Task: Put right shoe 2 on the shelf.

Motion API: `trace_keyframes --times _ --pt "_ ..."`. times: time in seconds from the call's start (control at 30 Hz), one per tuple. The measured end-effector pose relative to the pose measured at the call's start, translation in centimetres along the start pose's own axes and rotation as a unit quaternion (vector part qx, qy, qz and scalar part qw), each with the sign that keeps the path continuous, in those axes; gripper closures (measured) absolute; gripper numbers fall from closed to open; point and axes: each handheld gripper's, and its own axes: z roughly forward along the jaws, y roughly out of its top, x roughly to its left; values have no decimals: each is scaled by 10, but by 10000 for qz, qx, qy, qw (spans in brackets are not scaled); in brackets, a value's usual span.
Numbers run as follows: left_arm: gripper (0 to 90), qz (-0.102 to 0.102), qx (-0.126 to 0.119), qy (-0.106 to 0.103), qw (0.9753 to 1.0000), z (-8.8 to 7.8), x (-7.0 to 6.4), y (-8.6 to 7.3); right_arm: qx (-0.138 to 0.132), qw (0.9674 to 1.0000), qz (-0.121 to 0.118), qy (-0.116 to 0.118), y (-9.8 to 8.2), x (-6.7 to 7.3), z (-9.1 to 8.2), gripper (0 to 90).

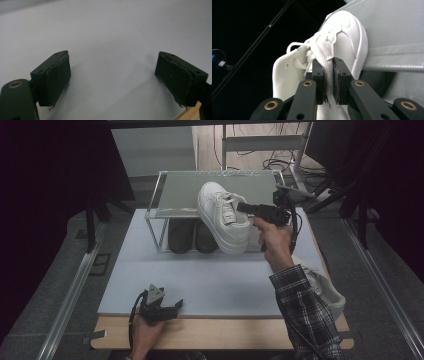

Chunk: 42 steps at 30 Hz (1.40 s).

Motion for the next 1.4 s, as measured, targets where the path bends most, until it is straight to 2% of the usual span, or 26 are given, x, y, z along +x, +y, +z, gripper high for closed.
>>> trace_keyframes --times 0.43,0.83,0.97,1.1,1.4 --pt "127 0 4 2 10000 0 0 0 -168 9991 -11 -386 16 0 29 815" --pt "127 -2 7 8 10000 0 0 0 -352 9974 154 -614 27 -6 55 809" --pt "127 -6 2 8 10000 0 0 0 -411 9974 269 -535 28 -9 58 779" --pt "128 -6 4 14 10000 0 0 0 -414 9979 213 -450 27 -9 60 725" --pt "128 -5 3 17 10000 0 0 0 -415 9987 249 -160 28 -10 56 585"
